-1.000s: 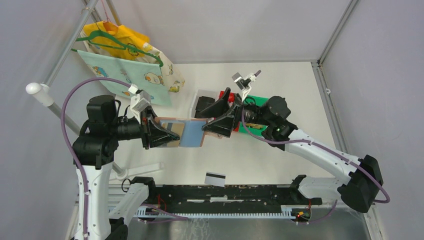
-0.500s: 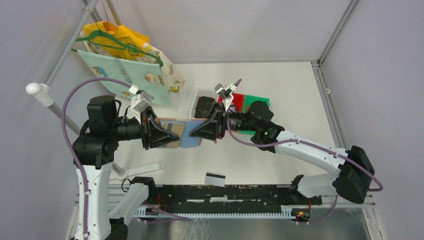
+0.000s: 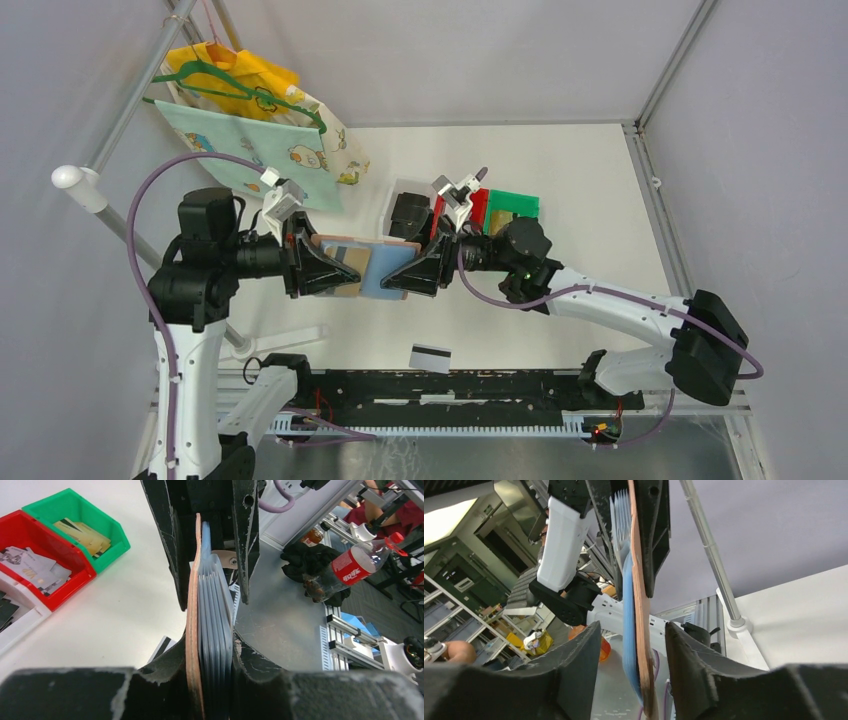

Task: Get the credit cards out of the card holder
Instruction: Remove the credit card from the card holder.

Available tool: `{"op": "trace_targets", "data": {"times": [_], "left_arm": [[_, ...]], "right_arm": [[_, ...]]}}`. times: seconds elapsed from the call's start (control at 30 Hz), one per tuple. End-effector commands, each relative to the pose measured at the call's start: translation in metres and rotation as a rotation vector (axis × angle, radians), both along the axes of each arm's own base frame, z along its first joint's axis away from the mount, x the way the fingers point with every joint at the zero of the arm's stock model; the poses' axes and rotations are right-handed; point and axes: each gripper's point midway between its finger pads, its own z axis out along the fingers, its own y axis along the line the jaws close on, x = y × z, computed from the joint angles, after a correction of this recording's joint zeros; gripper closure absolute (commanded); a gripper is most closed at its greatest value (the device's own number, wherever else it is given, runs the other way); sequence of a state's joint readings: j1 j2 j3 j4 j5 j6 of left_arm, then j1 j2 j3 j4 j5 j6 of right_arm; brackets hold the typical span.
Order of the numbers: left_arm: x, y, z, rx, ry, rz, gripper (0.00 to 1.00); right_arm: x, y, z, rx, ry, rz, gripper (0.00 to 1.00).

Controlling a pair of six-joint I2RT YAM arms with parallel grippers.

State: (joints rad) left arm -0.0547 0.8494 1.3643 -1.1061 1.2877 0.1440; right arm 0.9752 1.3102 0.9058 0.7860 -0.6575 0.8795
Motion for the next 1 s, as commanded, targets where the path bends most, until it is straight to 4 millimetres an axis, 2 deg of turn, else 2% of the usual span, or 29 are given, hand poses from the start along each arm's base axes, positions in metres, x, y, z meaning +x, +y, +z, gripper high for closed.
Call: {"op": "trace_targets", "data": {"times": [0.0,0.07,0.13,0.2,0.27,0.47,0.6,0.7,0.77,0.8,0.87,0.93,0.97], "left_arm": [[-0.011,-0.004,0.020,-0.058,-0.046,-0.089,0.98],[-0.013,-0.005,0.022,-0.072,-0.027,-0.107,0.98],[-0.017,-0.006,0.025,-0.092,-0.005,-0.136,0.98],[-0.018,-0.006,0.027,-0.103,0.010,-0.150,0.98],[-0.018,-0.007,0.029,-0.110,0.027,-0.157,0.98],[-0.021,-0.007,0.034,-0.135,0.061,-0.190,0.98],[-0.026,-0.008,0.039,-0.158,0.088,-0.224,0.98],[-0.030,-0.007,0.043,-0.172,0.097,-0.247,0.98],[-0.033,-0.007,0.044,-0.184,0.106,-0.265,0.98],[-0.033,-0.007,0.044,-0.184,0.105,-0.264,0.98],[-0.030,-0.007,0.042,-0.174,0.104,-0.249,0.98],[-0.025,-0.008,0.039,-0.158,0.097,-0.222,0.98],[-0.022,-0.008,0.038,-0.146,0.094,-0.202,0.98]], "right_arm": [[-0.028,-0.019,0.033,0.147,-0.071,0.073,0.50],[-0.025,-0.018,0.033,0.134,-0.065,0.055,0.57],[-0.021,-0.015,0.033,0.124,-0.058,0.029,0.58],[-0.018,-0.011,0.034,0.112,-0.063,0.008,0.45],[-0.014,-0.004,0.033,0.086,-0.065,-0.018,0.43],[-0.004,0.005,0.032,0.042,-0.058,-0.093,0.64],[-0.007,0.002,0.037,0.058,-0.064,-0.094,0.79],[-0.010,-0.003,0.044,0.092,-0.068,-0.091,0.86],[-0.013,-0.006,0.048,0.111,-0.070,-0.085,0.85],[-0.014,-0.006,0.048,0.115,-0.071,-0.081,0.81],[-0.015,-0.006,0.048,0.119,-0.063,-0.076,0.63],[-0.015,-0.005,0.046,0.123,-0.056,-0.068,0.64],[-0.015,-0.004,0.045,0.121,-0.050,-0.067,0.71]]}}
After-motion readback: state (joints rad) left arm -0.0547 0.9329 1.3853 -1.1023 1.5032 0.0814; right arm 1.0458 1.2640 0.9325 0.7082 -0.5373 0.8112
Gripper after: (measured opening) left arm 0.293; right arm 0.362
